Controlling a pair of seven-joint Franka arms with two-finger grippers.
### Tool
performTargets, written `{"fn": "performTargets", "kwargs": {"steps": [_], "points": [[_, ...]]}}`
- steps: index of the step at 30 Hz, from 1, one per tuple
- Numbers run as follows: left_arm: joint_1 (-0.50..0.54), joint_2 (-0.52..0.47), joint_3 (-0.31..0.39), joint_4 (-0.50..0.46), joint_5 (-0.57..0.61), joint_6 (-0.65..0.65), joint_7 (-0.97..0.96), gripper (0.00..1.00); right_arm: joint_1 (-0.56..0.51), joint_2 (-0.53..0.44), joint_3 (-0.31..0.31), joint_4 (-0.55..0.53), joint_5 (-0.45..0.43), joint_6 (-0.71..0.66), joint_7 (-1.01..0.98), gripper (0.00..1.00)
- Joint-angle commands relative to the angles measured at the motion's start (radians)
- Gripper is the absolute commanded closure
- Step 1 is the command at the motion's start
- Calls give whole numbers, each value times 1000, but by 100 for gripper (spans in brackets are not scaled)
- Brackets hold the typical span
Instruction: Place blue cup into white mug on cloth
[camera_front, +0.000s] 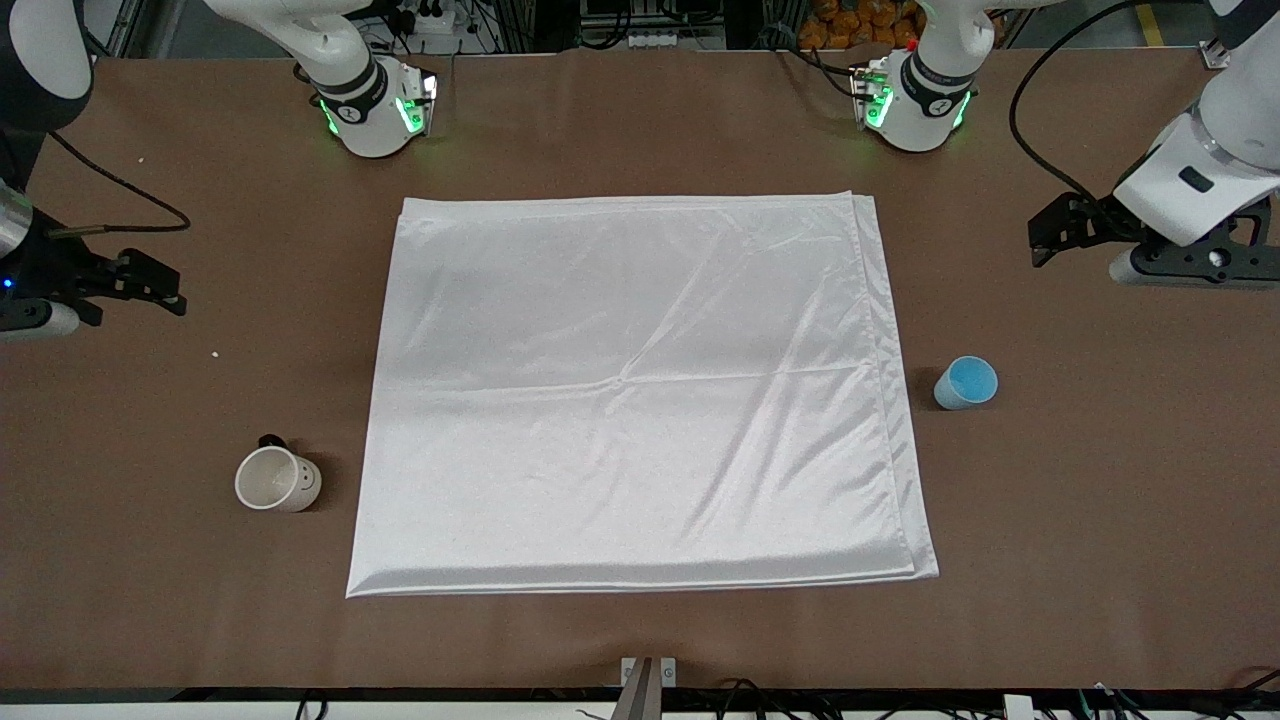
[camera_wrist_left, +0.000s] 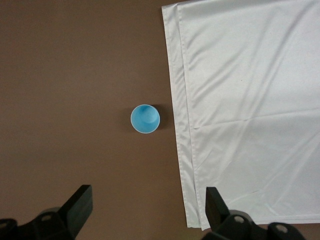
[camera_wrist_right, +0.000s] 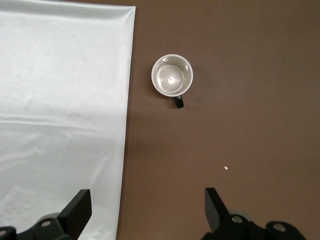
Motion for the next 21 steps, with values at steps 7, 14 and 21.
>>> {"fn": "performTargets", "kwargs": {"steps": [7, 14, 21], "points": [[9, -9, -11, -152, 23, 159, -12, 0, -38, 71, 1, -84, 7, 110, -160, 0], [15, 15, -11, -227, 23, 259, -12, 0, -57, 101, 2, -229, 8, 340, -179, 0], [26, 77, -11, -295, 23, 386, -9, 0, -58, 190, 4, -240, 54, 422, -225, 0]]}}
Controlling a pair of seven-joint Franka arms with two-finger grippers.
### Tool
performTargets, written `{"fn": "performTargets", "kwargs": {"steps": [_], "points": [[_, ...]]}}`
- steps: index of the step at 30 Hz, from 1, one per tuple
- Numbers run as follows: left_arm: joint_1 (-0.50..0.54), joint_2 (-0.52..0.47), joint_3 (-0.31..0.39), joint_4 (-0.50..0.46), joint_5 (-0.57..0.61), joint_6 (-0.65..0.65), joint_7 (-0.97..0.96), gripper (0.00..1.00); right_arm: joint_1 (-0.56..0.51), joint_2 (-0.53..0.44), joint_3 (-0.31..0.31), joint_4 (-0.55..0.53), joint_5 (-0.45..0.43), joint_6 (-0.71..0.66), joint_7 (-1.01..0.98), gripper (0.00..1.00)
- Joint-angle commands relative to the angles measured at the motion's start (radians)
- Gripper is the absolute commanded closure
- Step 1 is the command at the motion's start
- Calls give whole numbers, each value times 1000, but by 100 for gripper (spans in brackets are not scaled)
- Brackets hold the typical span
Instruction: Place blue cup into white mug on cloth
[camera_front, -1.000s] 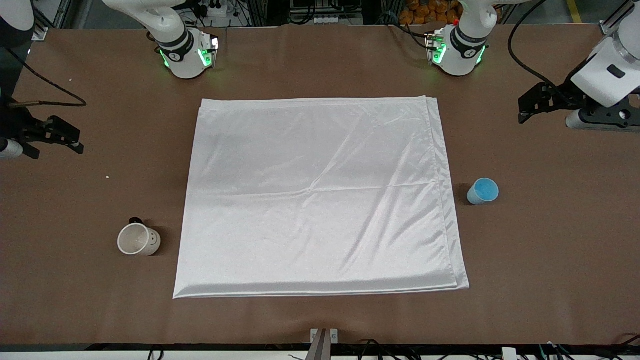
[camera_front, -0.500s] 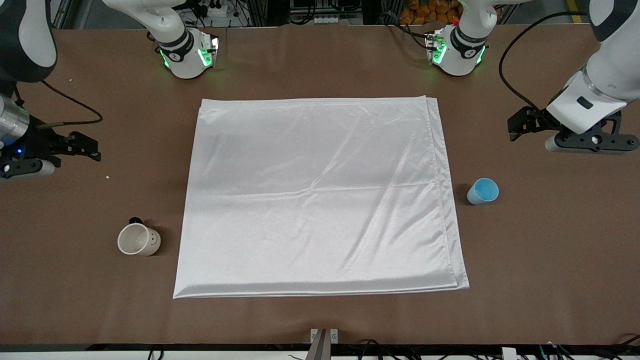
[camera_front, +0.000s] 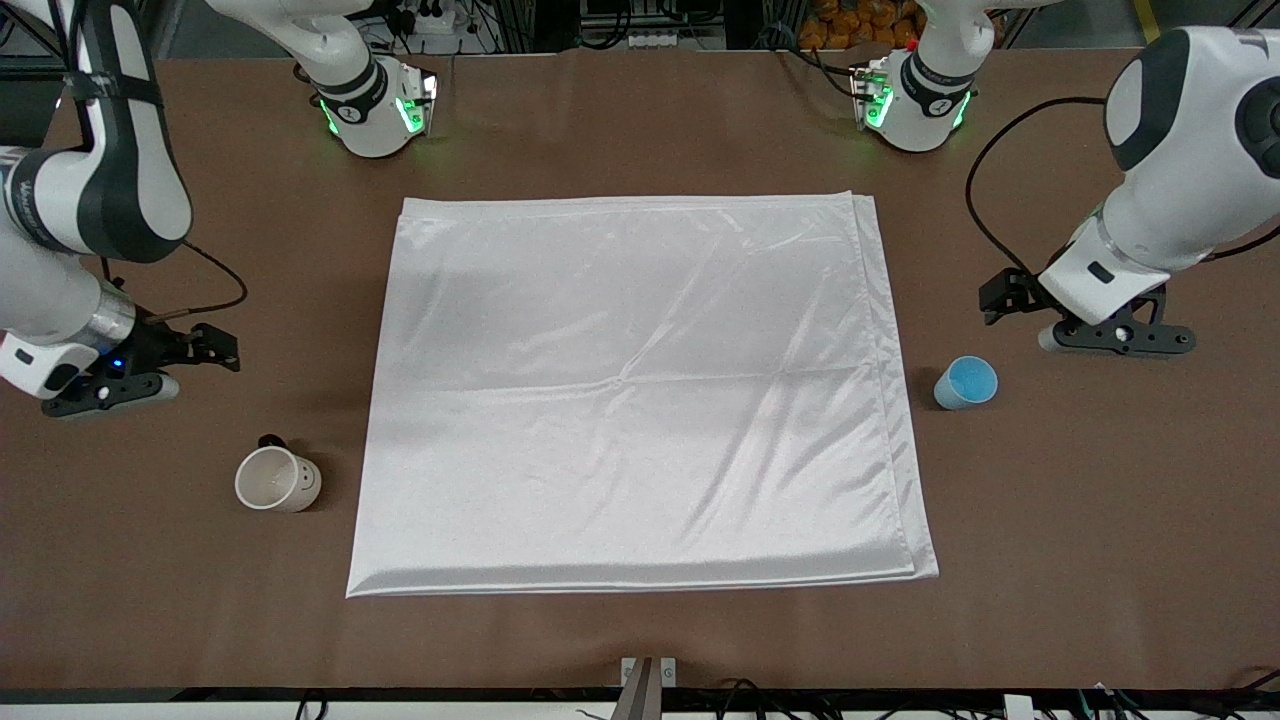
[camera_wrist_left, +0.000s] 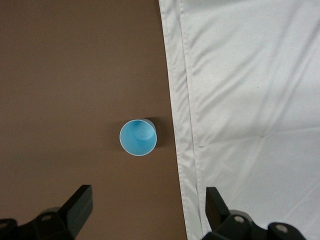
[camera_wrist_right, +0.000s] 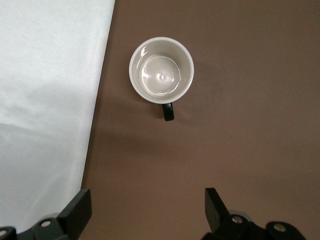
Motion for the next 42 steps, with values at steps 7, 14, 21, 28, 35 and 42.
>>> {"fn": "performTargets", "kwargs": {"steps": [7, 14, 21, 28, 35, 42], "points": [[42, 89, -11, -125, 23, 219, 2, 0, -15, 147, 8, -2, 121, 173, -123, 0], [50, 134, -11, -191, 23, 342, 2, 0, -8, 217, 10, 16, 121, 236, -125, 0], [50, 201, -10, -231, 23, 438, 2, 0, -15, 274, 10, 56, 121, 246, -134, 0], [51, 260, -8, -234, 25, 507, 2, 0, -10, 317, 11, 62, 121, 288, -149, 3], [50, 301, -5, -239, 25, 540, 2, 0, -11, 352, 11, 64, 121, 338, -174, 12], [69, 329, -5, -242, 28, 550, 3, 0, -10, 366, 11, 82, 121, 342, -175, 39]]}}
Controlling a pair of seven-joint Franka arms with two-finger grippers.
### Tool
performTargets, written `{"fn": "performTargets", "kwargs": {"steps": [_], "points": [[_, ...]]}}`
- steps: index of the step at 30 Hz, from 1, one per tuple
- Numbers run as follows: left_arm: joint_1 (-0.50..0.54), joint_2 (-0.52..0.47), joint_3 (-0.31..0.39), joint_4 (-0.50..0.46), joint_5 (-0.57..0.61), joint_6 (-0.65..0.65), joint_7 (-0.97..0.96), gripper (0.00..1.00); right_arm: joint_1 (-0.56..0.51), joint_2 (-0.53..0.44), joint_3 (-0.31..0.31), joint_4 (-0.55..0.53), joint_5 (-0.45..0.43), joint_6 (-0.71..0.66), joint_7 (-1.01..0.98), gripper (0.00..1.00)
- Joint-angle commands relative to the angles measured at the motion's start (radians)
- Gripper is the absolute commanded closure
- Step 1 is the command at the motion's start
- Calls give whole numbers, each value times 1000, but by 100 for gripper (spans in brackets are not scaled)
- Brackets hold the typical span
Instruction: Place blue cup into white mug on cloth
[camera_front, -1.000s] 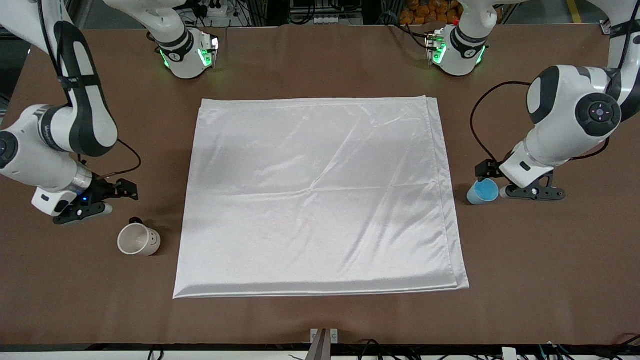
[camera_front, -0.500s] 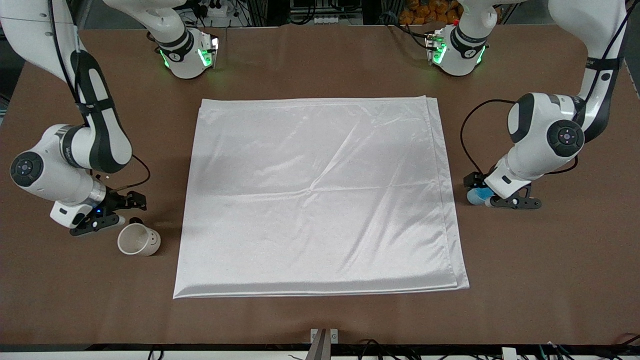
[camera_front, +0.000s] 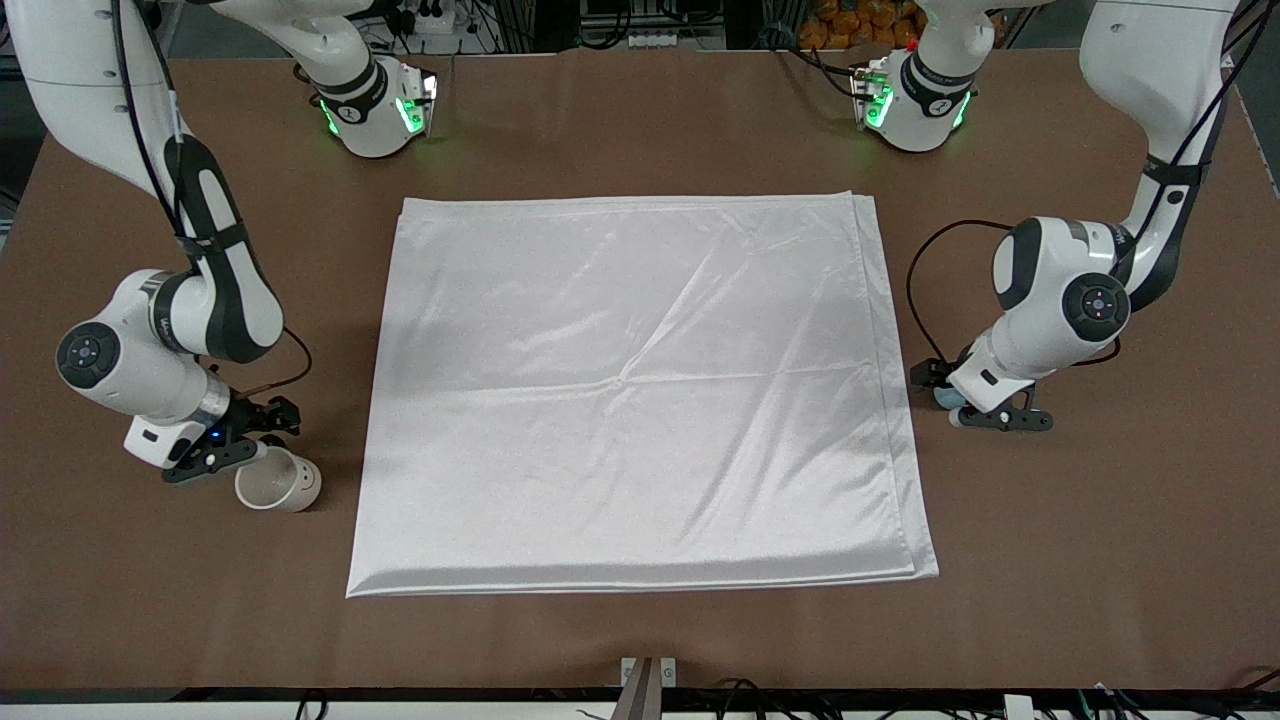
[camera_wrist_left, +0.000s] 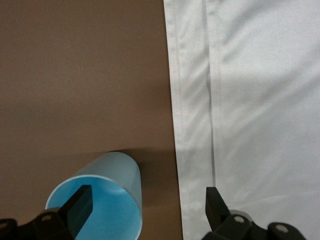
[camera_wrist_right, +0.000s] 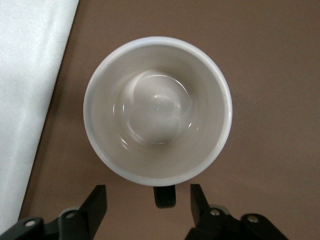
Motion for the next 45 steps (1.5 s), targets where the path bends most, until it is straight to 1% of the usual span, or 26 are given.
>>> {"fn": "performTargets", "kwargs": {"steps": [1, 3, 7, 9, 16, 19, 21, 23, 25, 29, 32, 34, 40, 42, 45], "points": [[24, 16, -5, -5, 27, 22, -2, 0, -8, 19, 7, 35, 28, -4, -32, 42], [24, 22, -5, -7, 27, 27, -2, 0, -8, 19, 7, 37, 28, -4, -33, 46], [24, 33, -5, -7, 27, 28, 1, 0, -12, 22, 7, 39, 28, -2, -49, 47], [24, 33, -5, -8, 27, 28, 1, 0, -14, 27, 7, 45, 30, -2, -56, 51], [24, 44, -5, -10, 27, 28, 1, 0, -15, 33, 7, 55, 30, -2, -68, 86], [26, 44, -3, -10, 27, 28, 1, 15, -9, 33, 9, 57, 31, -2, -67, 100], [26, 47, -3, -10, 27, 28, 1, 29, -8, 28, 10, 60, 34, -4, -64, 100], [34, 48, -3, -11, 27, 30, 1, 50, -4, 22, 16, 69, 36, -14, -59, 100], [50, 48, -5, -11, 28, 30, 3, 65, -4, 16, 29, 74, 36, -22, -56, 100], [52, 48, -6, -11, 28, 30, 12, 84, -4, -1, 52, 89, 43, -45, -33, 100], [54, 48, -6, -11, 28, 30, 12, 95, 0, -8, 65, 120, 66, -97, 4, 100], [55, 48, -6, -10, 28, 30, 12, 100, 3, -12, 79, 143, 71, -143, 34, 100], [55, 48, -6, -10, 28, 30, 12, 100, 28, -27, 118, 192, 71, -218, 164, 100], [54, 47, -6, -10, 28, 30, 12, 100, 51, -39, 128, 198, 71, -223, 221, 100], [52, 44, -6, -8, 28, 30, 12, 100, 97, -51, 128, 203, 71, -224, 313, 100]]}}
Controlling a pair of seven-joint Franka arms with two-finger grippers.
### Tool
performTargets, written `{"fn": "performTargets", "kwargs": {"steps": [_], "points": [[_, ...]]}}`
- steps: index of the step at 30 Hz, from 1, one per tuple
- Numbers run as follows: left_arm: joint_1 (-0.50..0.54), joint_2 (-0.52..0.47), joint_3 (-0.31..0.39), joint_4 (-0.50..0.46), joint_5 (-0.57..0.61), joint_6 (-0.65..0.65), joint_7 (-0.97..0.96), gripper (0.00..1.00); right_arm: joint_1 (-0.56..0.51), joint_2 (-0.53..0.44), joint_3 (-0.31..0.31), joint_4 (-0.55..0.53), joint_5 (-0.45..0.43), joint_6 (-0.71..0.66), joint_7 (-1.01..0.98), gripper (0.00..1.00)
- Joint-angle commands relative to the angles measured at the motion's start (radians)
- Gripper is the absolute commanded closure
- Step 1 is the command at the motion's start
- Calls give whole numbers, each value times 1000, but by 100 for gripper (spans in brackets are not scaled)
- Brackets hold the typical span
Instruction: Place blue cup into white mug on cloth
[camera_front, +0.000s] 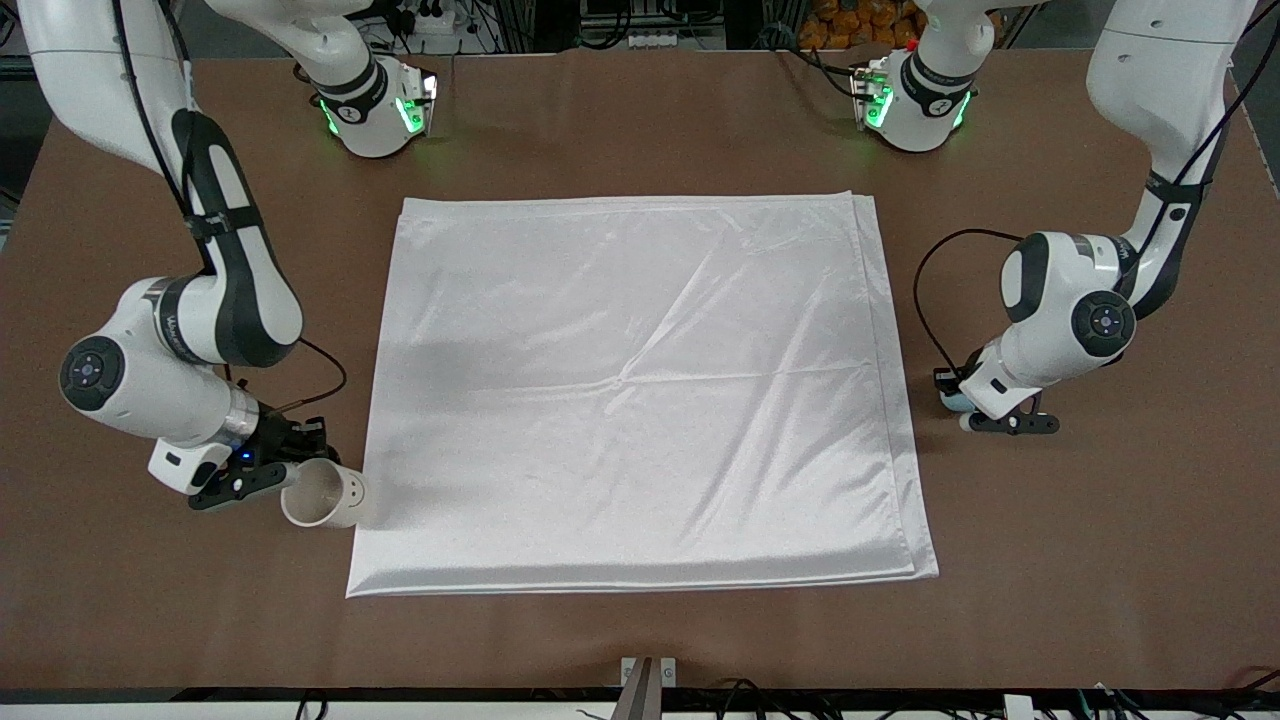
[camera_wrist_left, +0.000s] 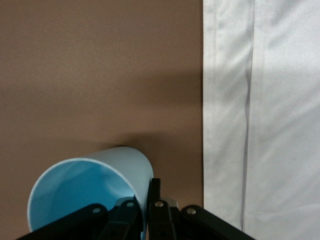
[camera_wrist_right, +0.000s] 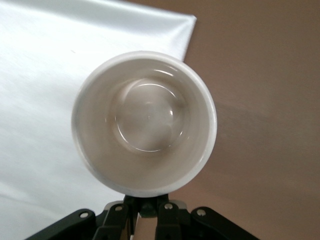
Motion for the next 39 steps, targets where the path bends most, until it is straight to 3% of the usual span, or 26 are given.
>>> {"fn": "performTargets", "kwargs": {"steps": [1, 14, 21, 28, 34, 39], "points": [[7, -9, -8, -7, 25, 15, 6, 100, 77, -41, 7, 4, 21, -24, 154, 100], [0, -112, -11, 3, 25, -4, 1, 100, 315, -37, 4, 87, -4, -84, 551, 100], [-9, -207, -24, 20, 47, -91, 17, 100, 409, 0, 4, 130, -68, -76, 673, 100], [-6, -259, -58, 166, 132, -286, 39, 100, 492, 55, 4, 170, -70, -64, 722, 100], [-10, -259, -98, 353, 103, -521, 61, 100, 575, 129, 0, 253, -88, -64, 844, 100], [-8, -281, -98, 417, 57, -628, 73, 100, 625, 179, 1, 276, -165, -61, 917, 100]]}}
